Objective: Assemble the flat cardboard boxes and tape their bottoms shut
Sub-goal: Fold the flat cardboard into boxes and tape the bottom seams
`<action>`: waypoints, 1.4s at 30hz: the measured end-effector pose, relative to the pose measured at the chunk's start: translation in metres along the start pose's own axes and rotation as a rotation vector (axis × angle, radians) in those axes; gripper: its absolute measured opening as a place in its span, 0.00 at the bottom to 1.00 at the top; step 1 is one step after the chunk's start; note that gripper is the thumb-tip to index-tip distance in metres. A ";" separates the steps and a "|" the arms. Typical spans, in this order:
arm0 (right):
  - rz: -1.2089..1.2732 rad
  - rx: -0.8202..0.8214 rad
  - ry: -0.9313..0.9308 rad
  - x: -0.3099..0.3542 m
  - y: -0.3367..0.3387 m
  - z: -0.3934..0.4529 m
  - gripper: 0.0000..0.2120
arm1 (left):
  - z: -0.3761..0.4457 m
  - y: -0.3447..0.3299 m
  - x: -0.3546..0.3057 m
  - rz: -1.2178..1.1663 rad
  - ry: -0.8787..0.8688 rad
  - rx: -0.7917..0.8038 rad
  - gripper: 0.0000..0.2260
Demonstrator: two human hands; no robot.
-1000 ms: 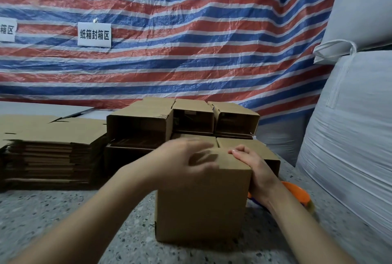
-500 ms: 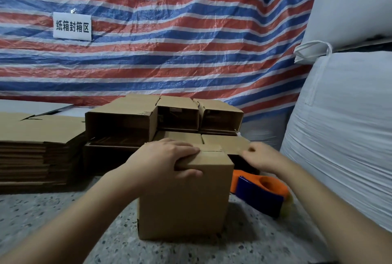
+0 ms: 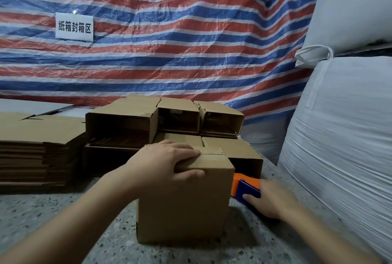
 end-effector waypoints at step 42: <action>0.821 0.448 0.391 0.140 0.207 0.012 0.38 | -0.004 0.025 0.057 -1.415 0.581 -0.467 0.14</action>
Point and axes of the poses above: each hand's wrist, its own z-axis towards the middle knuckle, its own y-axis out of the back of the hand, x = y × z, the point moved 9 cm from there along z, towards the middle knuckle, and after that the axes turned 4 degrees about -z, right-handed, at the moved point
